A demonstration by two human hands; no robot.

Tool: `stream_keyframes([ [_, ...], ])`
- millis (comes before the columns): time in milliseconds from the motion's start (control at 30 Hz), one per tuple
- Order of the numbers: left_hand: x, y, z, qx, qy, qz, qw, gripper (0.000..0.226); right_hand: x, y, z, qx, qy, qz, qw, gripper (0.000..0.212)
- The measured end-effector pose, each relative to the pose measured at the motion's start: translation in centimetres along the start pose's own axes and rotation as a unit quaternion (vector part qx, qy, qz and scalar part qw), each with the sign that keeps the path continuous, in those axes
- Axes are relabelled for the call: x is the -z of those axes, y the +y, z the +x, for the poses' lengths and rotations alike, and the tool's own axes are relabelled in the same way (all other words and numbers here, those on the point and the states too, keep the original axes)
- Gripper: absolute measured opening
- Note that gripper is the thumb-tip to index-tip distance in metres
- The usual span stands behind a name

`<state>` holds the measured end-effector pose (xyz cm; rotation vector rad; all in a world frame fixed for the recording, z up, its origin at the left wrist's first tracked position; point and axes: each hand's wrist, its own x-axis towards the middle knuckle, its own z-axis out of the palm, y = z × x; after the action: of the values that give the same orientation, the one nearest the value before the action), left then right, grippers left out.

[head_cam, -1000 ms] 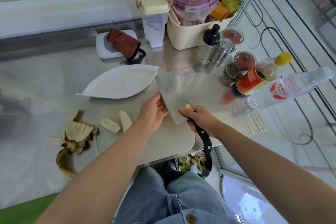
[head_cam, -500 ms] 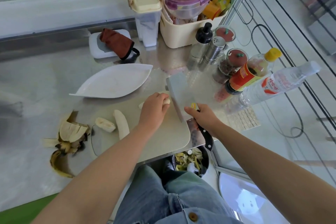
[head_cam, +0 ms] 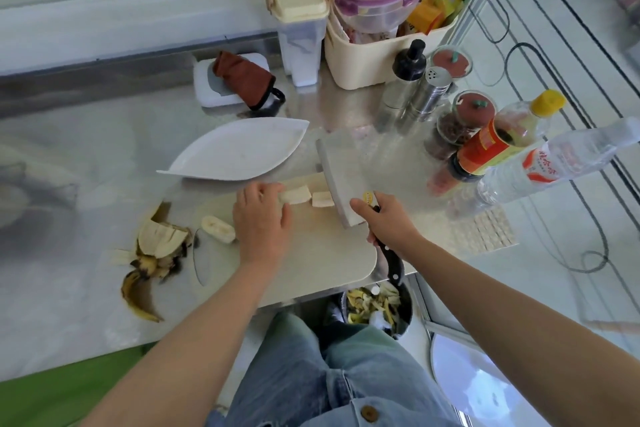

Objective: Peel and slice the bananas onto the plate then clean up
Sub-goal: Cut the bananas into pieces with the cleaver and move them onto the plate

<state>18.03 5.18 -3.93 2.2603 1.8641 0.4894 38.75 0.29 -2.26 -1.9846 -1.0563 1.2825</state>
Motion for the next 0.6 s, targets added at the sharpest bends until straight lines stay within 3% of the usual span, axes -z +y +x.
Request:
stream_keyframes([
  [67,1.0,-1.6,-1.6,0.08,0.0,0.006,0.997,0.027,-1.0,-0.6,0.1,0.007,-0.015,-0.004,1.0,0.032],
  [200,2.1,-3.8,-4.5,0.151,-0.024,-0.01,0.988,0.02,-3.1,-1.4,-0.2,0.035,-0.051,-0.032,0.998,0.032],
  [367,2.2,-4.5,-6.6,0.254,-0.021,-0.056,0.965,0.032,-5.0,-1.3,-1.2,0.068,-0.081,-0.079,0.991,0.028],
  [500,1.6,-4.7,-7.0,0.271,-0.073,-0.077,0.957,0.047,-5.5,-0.9,-2.0,0.078,-0.099,-0.118,0.985,0.024],
  [600,1.7,-4.1,-6.6,0.262,-0.091,-0.081,0.957,0.039,-5.5,-0.7,-2.6,0.094,-0.102,-0.151,0.979,0.026],
])
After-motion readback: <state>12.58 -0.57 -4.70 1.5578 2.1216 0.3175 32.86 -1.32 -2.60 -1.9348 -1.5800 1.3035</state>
